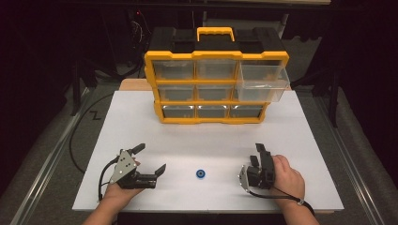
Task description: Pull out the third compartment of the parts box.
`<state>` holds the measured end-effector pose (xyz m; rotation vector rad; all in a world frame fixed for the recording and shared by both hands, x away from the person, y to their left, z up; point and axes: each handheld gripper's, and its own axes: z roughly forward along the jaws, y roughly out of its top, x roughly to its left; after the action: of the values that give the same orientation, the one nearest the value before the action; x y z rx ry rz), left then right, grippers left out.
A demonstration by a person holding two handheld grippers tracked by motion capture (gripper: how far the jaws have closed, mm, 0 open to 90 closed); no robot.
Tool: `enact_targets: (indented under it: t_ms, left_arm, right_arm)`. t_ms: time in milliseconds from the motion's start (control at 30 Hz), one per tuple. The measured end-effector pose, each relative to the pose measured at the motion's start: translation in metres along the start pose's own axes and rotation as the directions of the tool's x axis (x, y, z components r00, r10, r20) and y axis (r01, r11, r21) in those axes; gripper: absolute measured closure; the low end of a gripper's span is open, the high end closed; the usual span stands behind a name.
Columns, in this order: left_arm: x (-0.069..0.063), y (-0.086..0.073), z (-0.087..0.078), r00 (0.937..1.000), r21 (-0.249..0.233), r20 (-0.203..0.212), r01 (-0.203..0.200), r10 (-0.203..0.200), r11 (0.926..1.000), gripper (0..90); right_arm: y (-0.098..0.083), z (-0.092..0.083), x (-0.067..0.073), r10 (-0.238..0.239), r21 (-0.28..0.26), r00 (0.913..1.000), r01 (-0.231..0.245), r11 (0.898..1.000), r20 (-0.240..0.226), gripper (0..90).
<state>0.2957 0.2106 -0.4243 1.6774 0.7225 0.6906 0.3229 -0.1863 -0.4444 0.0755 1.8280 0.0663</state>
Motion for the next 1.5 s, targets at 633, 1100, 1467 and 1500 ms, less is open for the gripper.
enact_targets:
  t_ms: [633,1100,1467,1500]
  left_arm:
    - [0.000,-0.001,0.003,0.9999,0.015,-0.007,0.008,-0.008,0.9999,1.4]
    - [0.000,-0.001,0.002,1.0000,0.013,-0.007,0.005,-0.005,0.9999,1.5]
    - [0.001,-0.001,0.002,0.9998,0.013,-0.019,0.008,-0.008,0.9999,1.5]
    - [0.001,-0.001,0.002,0.9998,0.016,-0.016,0.010,-0.010,0.9998,1.5]
  right_arm:
    - [-0.003,0.003,-0.003,0.039,-0.048,0.9992,-0.039,0.998,-0.004,1.1]
    - [-0.006,0.004,-0.003,0.079,-0.056,0.9967,-0.080,0.995,-0.021,0.9]
    - [-0.012,0.005,-0.009,0.237,-0.045,0.9707,-0.239,0.970,-0.041,1.0]
    - [-0.012,0.005,-0.009,0.237,-0.045,0.9707,-0.239,0.970,-0.041,1.0]
